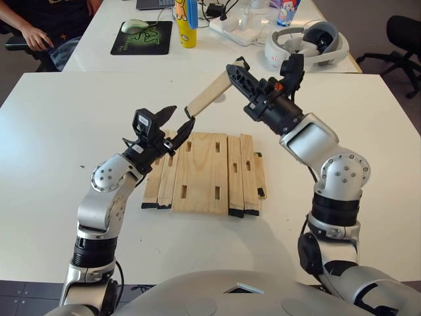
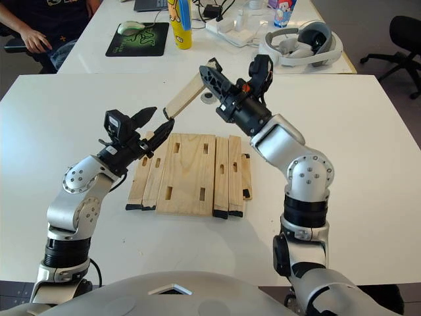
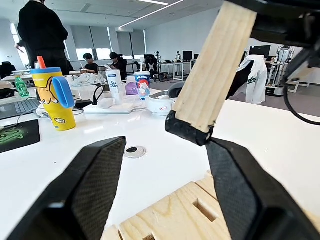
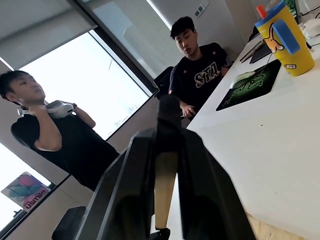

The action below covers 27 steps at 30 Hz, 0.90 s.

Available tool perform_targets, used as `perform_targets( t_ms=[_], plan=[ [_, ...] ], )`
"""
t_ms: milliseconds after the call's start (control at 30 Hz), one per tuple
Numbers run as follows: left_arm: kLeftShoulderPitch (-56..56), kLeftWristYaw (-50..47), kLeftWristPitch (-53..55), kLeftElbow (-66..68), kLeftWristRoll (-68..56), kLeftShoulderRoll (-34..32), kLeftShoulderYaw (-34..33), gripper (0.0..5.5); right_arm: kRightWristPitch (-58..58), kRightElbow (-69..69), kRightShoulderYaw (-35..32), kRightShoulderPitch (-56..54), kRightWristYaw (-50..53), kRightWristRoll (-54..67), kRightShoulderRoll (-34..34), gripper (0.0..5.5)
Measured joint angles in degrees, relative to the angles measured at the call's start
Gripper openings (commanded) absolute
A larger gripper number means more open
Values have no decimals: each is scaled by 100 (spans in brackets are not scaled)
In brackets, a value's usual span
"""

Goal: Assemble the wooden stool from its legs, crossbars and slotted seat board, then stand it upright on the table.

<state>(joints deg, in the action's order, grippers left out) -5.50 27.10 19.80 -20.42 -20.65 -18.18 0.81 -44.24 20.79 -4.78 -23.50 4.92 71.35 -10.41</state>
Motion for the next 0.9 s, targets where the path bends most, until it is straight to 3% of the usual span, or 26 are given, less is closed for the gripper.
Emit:
perform_targets(
  t_ms=[300, 433, 500, 667, 900],
  plan=[
    [187, -50, 385, 9, -271, 222, -175, 127, 739, 1556, 1086, 1364, -248, -1724, -133, 42],
    [348, -616, 410, -22, -231, 40, -1088, 58, 924, 1395, 574, 2036, 634, -3415, -474, 42],
    [376, -684, 407, -25, -225, -2, -1147, 24, 990, 1306, 445, 2066, 692, -3725, -468, 42],
    [431, -854, 297, -28, -153, 158, -1097, 0, 501, 1273, 290, 1674, 602, -3679, -503, 42],
    [946, -1361, -197, -49, 297, 517, -1026, 0, -2219, 1766, -425, 587, 551, -1731, -1218, 42]
  ],
)
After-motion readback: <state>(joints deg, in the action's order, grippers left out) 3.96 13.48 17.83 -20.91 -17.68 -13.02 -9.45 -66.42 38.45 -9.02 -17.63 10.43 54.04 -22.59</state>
